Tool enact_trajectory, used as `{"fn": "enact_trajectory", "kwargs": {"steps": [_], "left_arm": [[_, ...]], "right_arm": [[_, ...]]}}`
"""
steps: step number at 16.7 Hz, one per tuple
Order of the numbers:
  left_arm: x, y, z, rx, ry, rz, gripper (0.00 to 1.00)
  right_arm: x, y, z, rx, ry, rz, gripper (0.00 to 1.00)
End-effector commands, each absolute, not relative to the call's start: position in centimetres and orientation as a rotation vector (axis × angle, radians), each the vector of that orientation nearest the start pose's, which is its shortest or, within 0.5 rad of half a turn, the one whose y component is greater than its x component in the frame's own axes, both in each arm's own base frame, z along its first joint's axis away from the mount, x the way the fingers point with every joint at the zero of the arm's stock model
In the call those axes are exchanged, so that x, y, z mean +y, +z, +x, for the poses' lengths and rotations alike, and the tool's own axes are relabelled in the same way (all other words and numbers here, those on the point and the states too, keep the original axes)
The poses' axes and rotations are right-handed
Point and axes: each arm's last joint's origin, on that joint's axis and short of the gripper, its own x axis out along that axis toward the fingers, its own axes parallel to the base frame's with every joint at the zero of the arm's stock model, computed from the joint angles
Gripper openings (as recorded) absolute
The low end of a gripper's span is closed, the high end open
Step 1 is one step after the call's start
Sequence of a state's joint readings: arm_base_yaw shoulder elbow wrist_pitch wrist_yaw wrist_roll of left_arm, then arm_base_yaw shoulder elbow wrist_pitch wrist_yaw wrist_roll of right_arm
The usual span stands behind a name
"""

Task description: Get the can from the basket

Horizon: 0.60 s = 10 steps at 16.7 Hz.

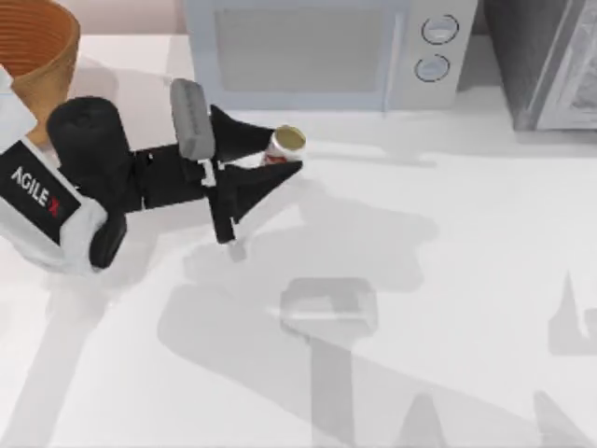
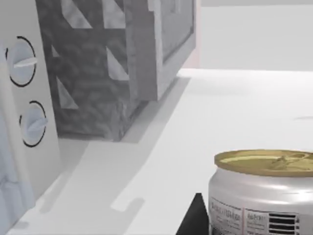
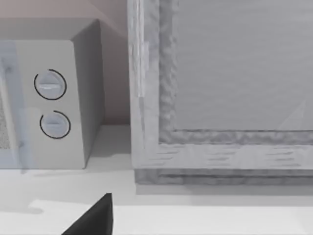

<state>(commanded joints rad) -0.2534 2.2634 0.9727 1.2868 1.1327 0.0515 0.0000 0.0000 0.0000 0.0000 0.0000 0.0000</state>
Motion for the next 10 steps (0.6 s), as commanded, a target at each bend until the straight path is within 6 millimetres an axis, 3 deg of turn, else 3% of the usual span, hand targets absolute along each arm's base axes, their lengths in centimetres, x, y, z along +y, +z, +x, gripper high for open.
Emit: {"fn": "enact_trajectory", "kwargs": {"steps": [5, 10], "left_arm": [[-13.4, 4.1, 39.0, -0.015, -1.505, 0.013, 0.0], [-13.9, 1.8, 39.3, 0.0, -1.591, 0.0, 0.0]], "right_arm": [[-0.1, 16.0, 10.6, 0.0, 0.0, 0.0, 1.0], [-0.1, 16.0, 10.6, 0.0, 0.0, 0.0, 1.0]]}}
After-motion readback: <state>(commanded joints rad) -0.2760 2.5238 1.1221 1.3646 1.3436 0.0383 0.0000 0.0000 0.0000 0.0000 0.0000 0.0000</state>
